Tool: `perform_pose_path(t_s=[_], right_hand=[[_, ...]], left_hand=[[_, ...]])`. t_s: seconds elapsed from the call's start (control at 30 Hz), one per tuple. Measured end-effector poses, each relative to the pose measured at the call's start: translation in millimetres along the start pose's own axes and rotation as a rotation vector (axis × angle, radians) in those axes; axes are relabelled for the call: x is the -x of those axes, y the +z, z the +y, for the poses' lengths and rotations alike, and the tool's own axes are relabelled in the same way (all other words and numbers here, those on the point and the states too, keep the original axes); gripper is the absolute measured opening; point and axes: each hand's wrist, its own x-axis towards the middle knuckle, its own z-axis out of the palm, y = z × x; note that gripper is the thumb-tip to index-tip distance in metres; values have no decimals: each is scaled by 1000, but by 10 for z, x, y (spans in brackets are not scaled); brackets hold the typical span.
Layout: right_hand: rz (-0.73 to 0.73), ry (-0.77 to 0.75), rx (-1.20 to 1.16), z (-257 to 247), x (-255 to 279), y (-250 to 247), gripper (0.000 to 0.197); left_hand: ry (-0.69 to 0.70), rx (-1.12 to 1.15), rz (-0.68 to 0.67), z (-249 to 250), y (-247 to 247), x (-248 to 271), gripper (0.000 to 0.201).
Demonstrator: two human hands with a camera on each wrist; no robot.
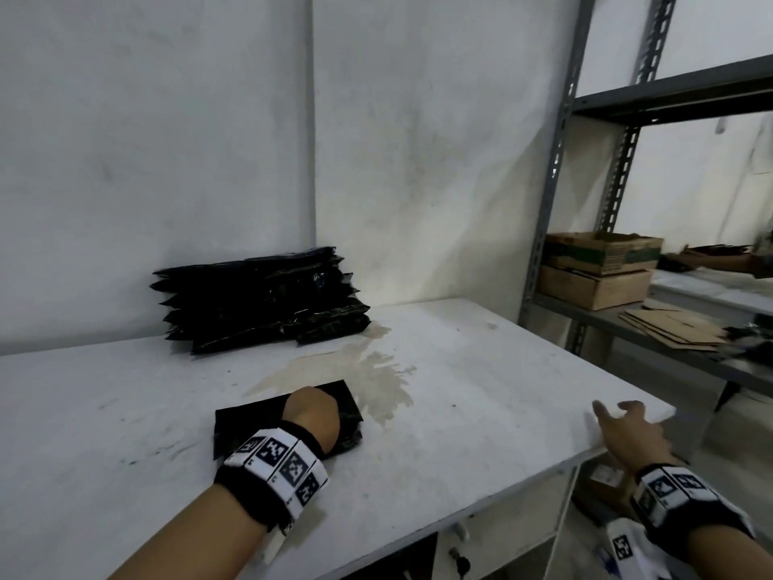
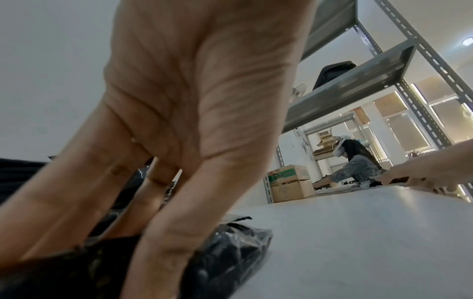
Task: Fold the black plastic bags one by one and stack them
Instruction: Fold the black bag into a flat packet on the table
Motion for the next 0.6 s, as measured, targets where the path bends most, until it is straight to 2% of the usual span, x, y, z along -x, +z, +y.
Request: perform_pose_path(t_s=[0.1, 0.2, 0.3, 0.4, 0.5, 0.6], right_hand=[[113, 60, -7, 47, 55, -44, 46], [118, 63, -31, 166, 27, 12, 52], [178, 42, -96, 265, -10, 97, 55], [211, 146, -168, 254, 83, 57, 50], [166, 140, -133, 376, -76, 93, 61], [117, 115, -64, 682, -527, 275, 80]], left_hand=[[16, 131, 41, -18, -58, 11, 32], [75, 204, 126, 52, -148, 56, 34], [79, 158, 147, 154, -169, 58, 34], [51, 136, 129, 220, -115, -18, 31], [3, 141, 114, 274, -56, -58, 32], [-42, 126, 98, 316, -46, -84, 33]])
